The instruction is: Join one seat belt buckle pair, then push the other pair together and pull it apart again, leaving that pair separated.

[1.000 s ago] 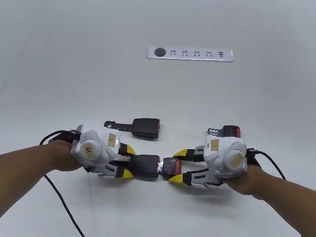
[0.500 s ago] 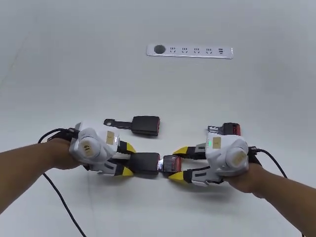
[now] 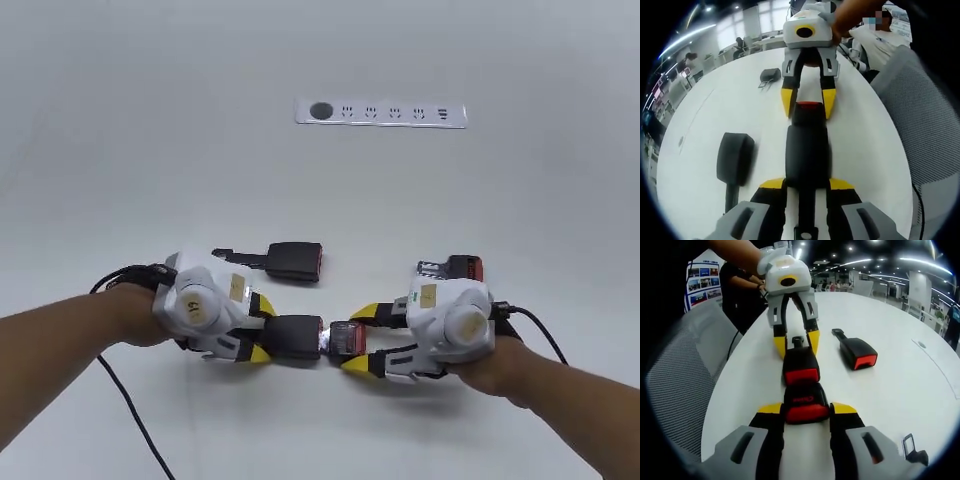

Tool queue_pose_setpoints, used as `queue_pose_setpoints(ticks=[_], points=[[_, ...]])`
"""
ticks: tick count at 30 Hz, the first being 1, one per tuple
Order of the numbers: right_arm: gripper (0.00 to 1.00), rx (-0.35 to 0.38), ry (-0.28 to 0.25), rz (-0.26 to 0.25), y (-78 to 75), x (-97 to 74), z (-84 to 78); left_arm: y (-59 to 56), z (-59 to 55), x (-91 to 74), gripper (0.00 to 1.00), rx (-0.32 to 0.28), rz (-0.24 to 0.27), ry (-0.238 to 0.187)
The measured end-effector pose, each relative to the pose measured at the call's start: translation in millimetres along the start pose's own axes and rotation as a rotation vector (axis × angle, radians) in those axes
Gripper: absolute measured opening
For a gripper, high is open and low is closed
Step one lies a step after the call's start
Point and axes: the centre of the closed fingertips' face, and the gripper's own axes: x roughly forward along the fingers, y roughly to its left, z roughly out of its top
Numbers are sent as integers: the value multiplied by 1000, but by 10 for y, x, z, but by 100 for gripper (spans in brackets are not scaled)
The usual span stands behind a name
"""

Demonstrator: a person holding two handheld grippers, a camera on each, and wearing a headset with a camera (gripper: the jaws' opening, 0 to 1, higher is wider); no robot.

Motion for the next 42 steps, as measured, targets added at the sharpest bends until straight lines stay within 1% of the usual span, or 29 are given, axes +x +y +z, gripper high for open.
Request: queue_pose_setpoints(ticks=[2,4,5,6,7,8,9,11,13,14,16,18,19,22,23,24,26,27,29,30,31,34,35,36,37,38,39,40,42], points=[[35,-37,20,-10,-1,8,-32,18,-12,-7,31,-13,12,11],[37,3,18,-12,5,4,-34,33,-14,-15,35,-9,33,20],[41,23,18,-10,10,-4,-37,65,-22,-33,39,-13,59,33],[44,31,20,-13,7,-16,-49,62,-28,-44,44,-10,60,37],[45,39,19,-16,-3,-38,-57,50,-25,-66,51,-13,56,29],[47,50,15,-18,-11,-56,-59,37,-10,-88,55,-33,52,16],[49,54,10,-21,-22,-79,-51,36,16,-123,57,-53,55,1],[54,61,-5,-31,-47,-124,-15,68,78,-188,58,-69,80,-16],[59,58,-12,-42,-92,-155,-8,120,70,-227,61,-90,96,-31],[61,60,-7,-49,-116,-166,-18,129,94,-250,62,-95,100,-38],[62,63,-17,-55,-143,-220,-1,163,104,-296,65,-104,112,-44],[62,67,-21,-62,-144,-261,8,186,102,-325,67,-109,120,-47],[64,69,-28,-70,-179,-289,8,196,138,-374,68,-110,131,-50],[65,73,-41,-83,-253,-354,26,237,149,-446,70,-117,140,-58],[66,78,-47,-90,-298,-376,17,272,125,-467,70,-115,146,-54],[67,79,-50,-95,-323,-395,14,281,132,-488,71,-113,150,-50],[68,77,-54,-104,-339,-459,34,340,125,-539,71,-122,160,-57],[69,78,-56,-107,-380,-489,19,365,120,-559,72,-124,164,-58],[70,79,-55,-111,-409,-542,25,396,159,-623,72,-122,175,-62],[70,80,-53,-115,-427,-572,28,425,148,-630,73,-122,178,-62],[71,84,-52,-122,-484,-615,9,460,128,-635,73,-120,180,-60],[73,91,-51,-138,-593,-709,-9,527,123,-663,74,-117,183,-56],[73,92,-51,-149,-622,-742,0,565,158,-684,74,-129,187,-72],[74,92,-53,-157,-647,-767,5,575,173,-692,75,-132,187,-80],[75,94,-55,-160,-687,-792,-10,593,229,-714,75,-131,192,-92],[75,100,-55,-168,-754,-828,-36,628,221,-719,75,-123,197,-90],[76,102,-55,-175,-781,-858,-27,686,184,-730,75,-94,208,-68],[76,108,-56,-184,-815,-904,-8,691,200,-730,75,-96,205,-71],[76,108,-55,-196,-899,-959,-37,718,241,-744,75,-105,203,-82]])
